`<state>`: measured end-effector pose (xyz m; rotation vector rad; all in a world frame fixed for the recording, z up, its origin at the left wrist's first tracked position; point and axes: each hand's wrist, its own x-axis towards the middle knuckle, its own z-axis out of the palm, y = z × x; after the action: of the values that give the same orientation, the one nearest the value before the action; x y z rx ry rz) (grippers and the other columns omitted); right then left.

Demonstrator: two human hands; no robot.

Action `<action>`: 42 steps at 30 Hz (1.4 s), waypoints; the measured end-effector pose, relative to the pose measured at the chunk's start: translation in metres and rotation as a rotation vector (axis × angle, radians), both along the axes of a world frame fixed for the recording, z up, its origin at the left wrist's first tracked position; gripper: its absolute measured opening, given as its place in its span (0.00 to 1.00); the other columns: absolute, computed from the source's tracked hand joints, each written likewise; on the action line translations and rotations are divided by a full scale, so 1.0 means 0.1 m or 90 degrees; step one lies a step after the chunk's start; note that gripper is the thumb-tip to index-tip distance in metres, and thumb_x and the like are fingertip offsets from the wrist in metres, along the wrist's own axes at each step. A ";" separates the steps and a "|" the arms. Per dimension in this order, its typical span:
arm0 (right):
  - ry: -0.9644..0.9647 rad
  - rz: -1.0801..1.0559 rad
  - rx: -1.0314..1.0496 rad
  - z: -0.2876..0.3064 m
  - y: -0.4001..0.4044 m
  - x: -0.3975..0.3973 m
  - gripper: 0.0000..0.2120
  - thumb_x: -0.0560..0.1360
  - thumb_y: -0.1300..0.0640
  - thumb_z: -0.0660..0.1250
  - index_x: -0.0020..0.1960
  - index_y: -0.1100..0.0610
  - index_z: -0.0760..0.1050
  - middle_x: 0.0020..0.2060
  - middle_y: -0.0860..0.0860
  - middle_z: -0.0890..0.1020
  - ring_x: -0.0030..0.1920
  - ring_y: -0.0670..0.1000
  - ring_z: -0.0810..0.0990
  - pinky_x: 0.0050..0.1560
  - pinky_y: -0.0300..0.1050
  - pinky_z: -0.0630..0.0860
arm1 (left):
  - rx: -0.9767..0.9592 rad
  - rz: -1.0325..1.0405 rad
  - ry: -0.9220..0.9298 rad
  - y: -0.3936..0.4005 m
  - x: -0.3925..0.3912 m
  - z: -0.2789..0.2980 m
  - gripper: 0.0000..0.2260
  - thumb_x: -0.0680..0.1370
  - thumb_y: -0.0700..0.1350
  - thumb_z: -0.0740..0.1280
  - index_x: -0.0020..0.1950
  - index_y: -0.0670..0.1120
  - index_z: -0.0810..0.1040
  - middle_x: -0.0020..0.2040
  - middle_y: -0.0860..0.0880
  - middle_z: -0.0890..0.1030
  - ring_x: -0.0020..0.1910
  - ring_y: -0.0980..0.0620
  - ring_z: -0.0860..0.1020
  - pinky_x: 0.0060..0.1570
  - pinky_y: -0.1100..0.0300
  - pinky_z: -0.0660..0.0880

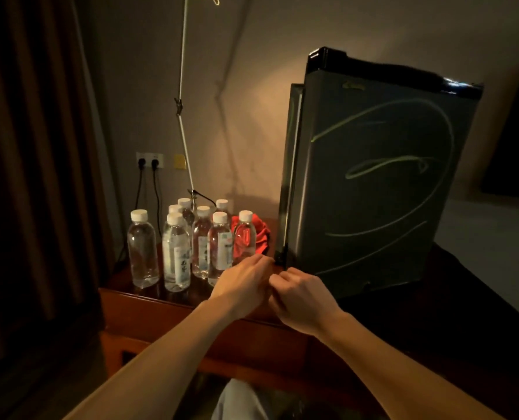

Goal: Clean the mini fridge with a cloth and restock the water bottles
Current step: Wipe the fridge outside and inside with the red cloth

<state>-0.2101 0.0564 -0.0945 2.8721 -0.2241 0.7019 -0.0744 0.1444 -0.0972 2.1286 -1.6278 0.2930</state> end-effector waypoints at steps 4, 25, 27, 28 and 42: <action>-0.082 -0.128 -0.011 -0.02 -0.14 -0.04 0.09 0.71 0.51 0.63 0.45 0.54 0.77 0.41 0.51 0.79 0.46 0.53 0.78 0.42 0.48 0.77 | -0.011 -0.021 -0.016 -0.06 -0.05 -0.01 0.25 0.81 0.45 0.60 0.77 0.53 0.60 0.77 0.56 0.59 0.74 0.55 0.61 0.66 0.54 0.69; 0.132 -0.233 0.179 0.21 -1.16 0.34 0.39 0.75 0.46 0.65 0.78 0.52 0.47 0.76 0.55 0.58 0.75 0.58 0.58 0.67 0.57 0.67 | 0.183 0.096 0.023 -1.14 -0.08 0.31 0.38 0.76 0.42 0.64 0.81 0.46 0.44 0.81 0.47 0.48 0.79 0.48 0.52 0.73 0.54 0.59; 0.128 -0.243 0.177 0.26 -1.26 0.41 0.42 0.74 0.48 0.67 0.79 0.52 0.45 0.77 0.54 0.55 0.76 0.57 0.56 0.68 0.57 0.65 | 0.174 0.099 0.023 -1.24 -0.02 0.33 0.39 0.76 0.42 0.64 0.81 0.46 0.44 0.81 0.46 0.48 0.79 0.48 0.52 0.73 0.55 0.57; 0.130 -0.245 0.182 0.27 -1.29 0.45 0.43 0.74 0.48 0.67 0.79 0.52 0.44 0.78 0.53 0.54 0.76 0.57 0.56 0.69 0.57 0.64 | 0.171 0.099 0.019 -1.28 0.01 0.34 0.39 0.76 0.42 0.64 0.81 0.46 0.44 0.81 0.45 0.49 0.79 0.48 0.53 0.73 0.56 0.57; 0.013 -0.160 0.161 0.36 -1.42 0.71 0.21 0.75 0.50 0.65 0.65 0.53 0.66 0.61 0.53 0.75 0.62 0.56 0.73 0.55 0.52 0.73 | 0.129 0.099 -0.043 -1.38 0.33 0.55 0.16 0.73 0.44 0.66 0.61 0.45 0.75 0.60 0.48 0.76 0.60 0.46 0.75 0.53 0.49 0.77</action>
<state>-0.1392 -0.0860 -0.0583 3.0038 -0.7041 0.6366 -0.0417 0.0061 -0.0427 2.4278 -1.5907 0.2611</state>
